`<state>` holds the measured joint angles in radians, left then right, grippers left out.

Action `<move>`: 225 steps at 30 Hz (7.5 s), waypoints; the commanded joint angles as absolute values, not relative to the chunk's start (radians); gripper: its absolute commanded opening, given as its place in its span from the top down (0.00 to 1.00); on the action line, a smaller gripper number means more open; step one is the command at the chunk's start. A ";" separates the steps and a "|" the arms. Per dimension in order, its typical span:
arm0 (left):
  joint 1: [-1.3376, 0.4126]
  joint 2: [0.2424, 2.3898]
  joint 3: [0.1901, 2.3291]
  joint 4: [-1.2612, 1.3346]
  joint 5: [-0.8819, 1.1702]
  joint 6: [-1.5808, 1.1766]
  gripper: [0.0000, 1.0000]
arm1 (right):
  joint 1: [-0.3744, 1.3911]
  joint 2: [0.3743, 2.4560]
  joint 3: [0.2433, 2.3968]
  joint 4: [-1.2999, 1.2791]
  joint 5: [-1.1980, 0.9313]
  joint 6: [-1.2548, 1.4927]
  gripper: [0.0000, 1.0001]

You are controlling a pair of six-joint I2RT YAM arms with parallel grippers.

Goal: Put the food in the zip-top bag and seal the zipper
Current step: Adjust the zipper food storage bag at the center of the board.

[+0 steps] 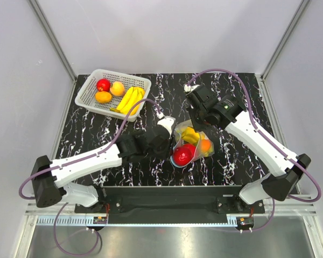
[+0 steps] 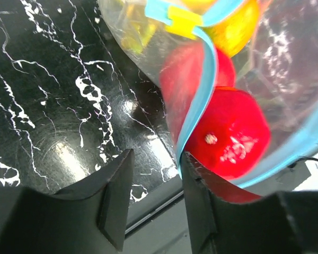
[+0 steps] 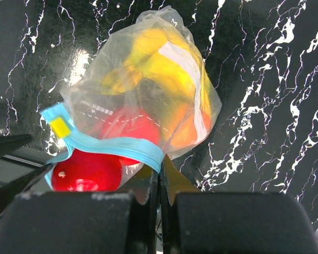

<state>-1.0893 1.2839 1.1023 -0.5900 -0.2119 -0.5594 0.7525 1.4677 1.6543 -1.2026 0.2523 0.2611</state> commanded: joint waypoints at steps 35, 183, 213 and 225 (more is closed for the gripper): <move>-0.861 1.175 1.168 -0.384 0.325 -0.587 1.00 | 0.747 1.456 1.710 -1.374 0.343 0.262 1.00; -0.531 0.781 0.488 0.368 0.414 -0.279 0.01 | 0.874 1.080 1.376 -0.930 -0.224 -0.212 1.00; -0.522 1.226 0.652 0.922 1.094 -0.267 0.35 | 0.876 0.977 1.266 -0.923 -0.374 -0.232 1.00; -0.522 1.374 0.635 1.247 1.109 -0.549 1.00 | 0.873 0.976 1.230 -0.907 -0.307 -0.189 0.99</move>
<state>-0.5240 1.3712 0.6132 1.1126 1.0794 -0.5030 0.8688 0.9943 1.2270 -0.9627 -0.3397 -0.2111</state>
